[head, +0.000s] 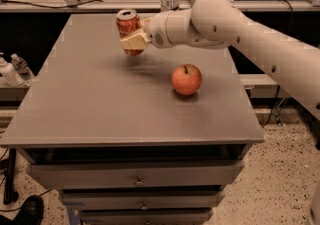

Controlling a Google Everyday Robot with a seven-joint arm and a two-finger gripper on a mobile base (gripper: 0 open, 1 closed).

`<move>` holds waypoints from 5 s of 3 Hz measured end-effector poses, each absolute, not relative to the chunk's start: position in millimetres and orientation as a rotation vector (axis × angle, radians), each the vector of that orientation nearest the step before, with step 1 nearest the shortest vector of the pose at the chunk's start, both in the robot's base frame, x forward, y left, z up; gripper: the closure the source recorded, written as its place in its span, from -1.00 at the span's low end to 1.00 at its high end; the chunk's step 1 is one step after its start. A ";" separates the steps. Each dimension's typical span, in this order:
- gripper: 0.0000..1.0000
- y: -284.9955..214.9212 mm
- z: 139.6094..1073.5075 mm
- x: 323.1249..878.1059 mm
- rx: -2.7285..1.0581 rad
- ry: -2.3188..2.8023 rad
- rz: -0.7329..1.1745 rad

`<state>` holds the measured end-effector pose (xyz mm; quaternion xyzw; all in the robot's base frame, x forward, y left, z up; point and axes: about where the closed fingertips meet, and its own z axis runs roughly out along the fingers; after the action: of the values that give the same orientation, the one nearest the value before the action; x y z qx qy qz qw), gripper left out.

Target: Move coke can near blue plastic bottle

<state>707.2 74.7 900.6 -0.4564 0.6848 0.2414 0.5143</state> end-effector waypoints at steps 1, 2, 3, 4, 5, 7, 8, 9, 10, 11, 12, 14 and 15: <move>1.00 27.8 905.5 712.0 -1.054 1.699 0.473; 1.00 -40.9 916.7 723.0 -0.978 1.753 0.352; 1.00 -102.7 915.8 737.5 -0.891 1.782 0.309; 1.00 -138.9 903.0 763.8 -0.826 1.767 0.344; 1.00 -155.4 884.8 800.4 -0.780 1.719 0.414; 1.00 -166.9 895.4 815.7 -0.759 1.687 0.394; 1.00 -165.2 892.1 822.5 -0.766 1.706 0.400; 1.00 -161.8 889.1 834.4 -0.775 1.714 0.415; 1.00 -159.2 886.5 847.8 -0.778 1.708 0.428; 1.00 -150.8 885.4 863.4 -0.772 1.678 0.450; 1.00 -142.2 887.9 874.4 -0.776 1.650 0.468; 1.00 -125.7 878.1 878.1 -0.840 1.663 0.512; 0.65 -122.6 869.7 876.2 -0.869 1.699 0.533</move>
Offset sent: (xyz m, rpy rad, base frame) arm 0.0288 -0.2145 0.0326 -0.1483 -0.0496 -0.3770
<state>876.2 -122.6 869.7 -0.3667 0.7171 0.2250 0.5483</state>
